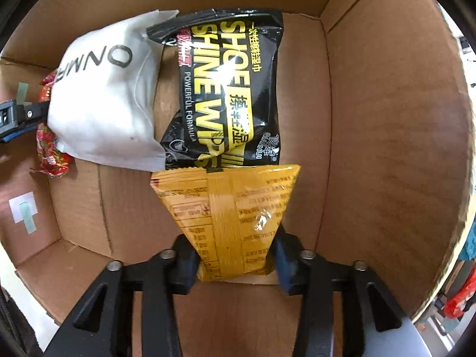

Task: Organize soft objects
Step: 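Lower both bags into the box and open both grippers, then move both grippers back toward the last two snacks on the table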

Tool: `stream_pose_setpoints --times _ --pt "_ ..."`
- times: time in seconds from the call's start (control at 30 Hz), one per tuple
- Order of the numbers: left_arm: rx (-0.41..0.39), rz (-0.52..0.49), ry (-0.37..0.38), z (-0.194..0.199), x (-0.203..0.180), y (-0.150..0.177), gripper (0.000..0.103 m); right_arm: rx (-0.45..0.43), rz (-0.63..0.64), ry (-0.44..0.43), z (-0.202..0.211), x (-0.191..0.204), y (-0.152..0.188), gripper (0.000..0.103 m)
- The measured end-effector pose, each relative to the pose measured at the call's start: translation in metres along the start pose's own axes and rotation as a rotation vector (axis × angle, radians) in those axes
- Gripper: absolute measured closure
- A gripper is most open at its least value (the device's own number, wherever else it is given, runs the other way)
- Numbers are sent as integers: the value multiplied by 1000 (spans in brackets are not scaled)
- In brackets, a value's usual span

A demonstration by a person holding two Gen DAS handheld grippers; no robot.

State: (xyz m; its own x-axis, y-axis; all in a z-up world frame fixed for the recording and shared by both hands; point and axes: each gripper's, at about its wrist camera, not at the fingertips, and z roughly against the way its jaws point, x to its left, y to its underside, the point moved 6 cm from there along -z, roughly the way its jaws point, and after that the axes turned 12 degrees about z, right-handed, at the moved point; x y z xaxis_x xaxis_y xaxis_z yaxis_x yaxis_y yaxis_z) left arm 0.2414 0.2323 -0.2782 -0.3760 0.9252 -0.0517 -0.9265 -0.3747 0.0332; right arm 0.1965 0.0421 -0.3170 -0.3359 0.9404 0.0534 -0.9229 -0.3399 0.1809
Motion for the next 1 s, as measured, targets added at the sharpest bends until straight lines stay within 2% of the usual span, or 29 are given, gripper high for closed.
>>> stream_pose_setpoints --times 0.33,0.53,0.63,0.7,0.77,0.83,0.93,0.97,1.0 --pt "-73 -4 25 48 14 35 55 -94 2 -2 42 11 10 41" --pt "-140 -22 29 76 22 67 49 -168 10 -3 76 19 26 26" --pt "-168 -27 40 92 26 89 37 -206 14 -1 96 18 42 18" --pt "-187 -29 54 104 27 105 34 -233 17 -2 108 18 52 14" --pt "-205 -27 64 112 21 111 19 -254 24 0 117 20 60 12" --pt "-221 -30 79 118 18 114 10 -280 27 -3 129 21 70 10" --pt "-246 -31 94 133 16 128 7 -315 31 -1 145 23 84 7" --pt "-255 -29 97 139 17 132 2 -322 34 -3 152 21 90 7" --pt "-268 -26 100 145 17 136 1 -332 34 -8 156 22 95 7"
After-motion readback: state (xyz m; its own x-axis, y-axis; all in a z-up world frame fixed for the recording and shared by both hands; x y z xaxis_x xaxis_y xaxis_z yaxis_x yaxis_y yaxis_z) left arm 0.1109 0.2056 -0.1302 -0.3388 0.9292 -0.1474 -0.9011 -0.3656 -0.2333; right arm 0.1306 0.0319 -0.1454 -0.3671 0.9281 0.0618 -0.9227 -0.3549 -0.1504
